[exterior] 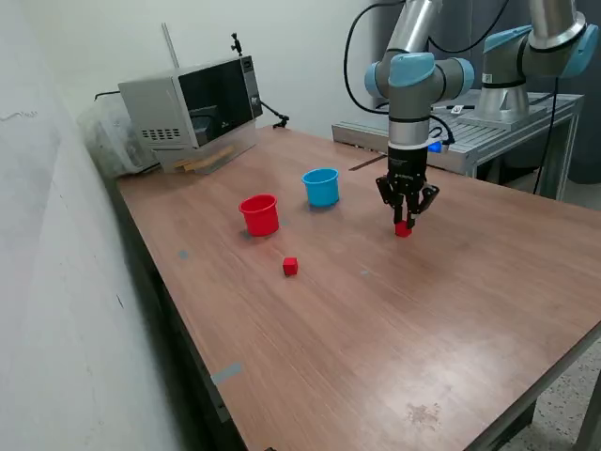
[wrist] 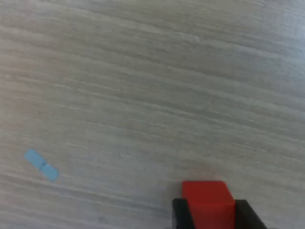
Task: Place red objects in the red bin, and blue objects in the blue bin.
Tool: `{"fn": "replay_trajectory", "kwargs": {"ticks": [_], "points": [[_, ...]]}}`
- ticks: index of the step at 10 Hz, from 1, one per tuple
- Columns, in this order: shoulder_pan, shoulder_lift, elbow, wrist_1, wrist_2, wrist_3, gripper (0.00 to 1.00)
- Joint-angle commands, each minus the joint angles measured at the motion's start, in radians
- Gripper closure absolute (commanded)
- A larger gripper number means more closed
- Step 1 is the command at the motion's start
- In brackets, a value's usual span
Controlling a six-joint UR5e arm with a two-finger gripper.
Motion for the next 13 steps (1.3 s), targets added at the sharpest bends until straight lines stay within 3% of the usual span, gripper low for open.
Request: {"fn": "replay_trajectory", "kwargs": {"ticks": [1,6,8,9,13], "points": [[0.0,-0.009,0.0,0.007,-0.002,-0.024,1.0],[-0.014,-0.207,-0.016,0.096,-0.002,-0.068,1.0],[-0.024,-0.232,-0.038,0.099,-0.005,-0.087,1.0],[-0.076,-0.235,-0.082,0.101,-0.005,-0.09,1.0],[-0.155,-0.148,-0.312,0.119,-0.005,-0.09,1.0]]}}
